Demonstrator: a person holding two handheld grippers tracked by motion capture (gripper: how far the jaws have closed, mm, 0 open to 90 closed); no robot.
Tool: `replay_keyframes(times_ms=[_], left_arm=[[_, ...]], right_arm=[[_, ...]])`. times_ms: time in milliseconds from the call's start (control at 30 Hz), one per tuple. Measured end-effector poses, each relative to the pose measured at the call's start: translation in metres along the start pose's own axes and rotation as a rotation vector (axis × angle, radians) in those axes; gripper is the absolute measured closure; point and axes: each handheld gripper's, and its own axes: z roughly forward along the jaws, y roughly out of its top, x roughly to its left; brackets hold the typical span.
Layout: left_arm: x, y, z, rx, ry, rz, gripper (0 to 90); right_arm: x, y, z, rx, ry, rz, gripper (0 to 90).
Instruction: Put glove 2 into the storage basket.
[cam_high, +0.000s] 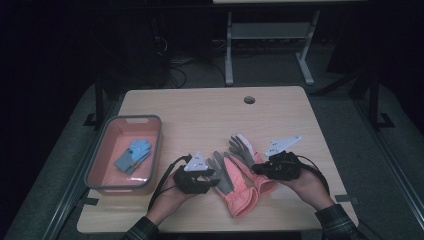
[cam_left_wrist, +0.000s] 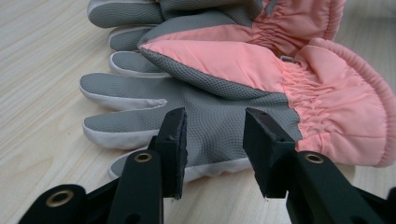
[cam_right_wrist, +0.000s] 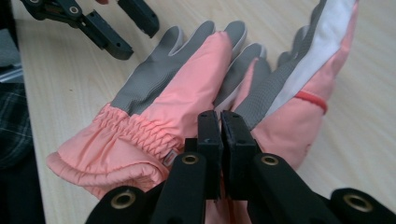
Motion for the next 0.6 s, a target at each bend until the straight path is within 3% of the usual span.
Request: replay_keyframes(times_ms=[200,267,333,433,533,600], left_arm=[[0.001,-0.003,-0.001,-0.001,0.007,-0.02,57.6],[0.002,-0.005,-0.002,0.006,0.012,-0.021,57.2],[0.002,-0.006,-0.003,0.012,0.015,-0.02,57.3],[0.002,-0.008,-0.005,0.008,0.025,-0.029,57.7],[0.004,-0.01,-0.008,0.015,0.031,-0.024,57.9],[0.005,-0.011,-0.009,0.019,0.032,-0.027,57.9]], right_arm=[[0.003,0.003,0.013,-0.008,0.067,0.018,86.7],[0.005,0.005,0.017,-0.008,0.107,0.018,81.2],[0.01,0.007,0.022,0.0,0.116,0.007,78.4],[0.013,0.01,0.02,-0.026,0.109,-0.009,74.0],[0.007,0.013,0.004,-0.095,0.108,0.025,71.3],[0.001,0.014,-0.004,-0.116,0.067,0.04,70.0]])
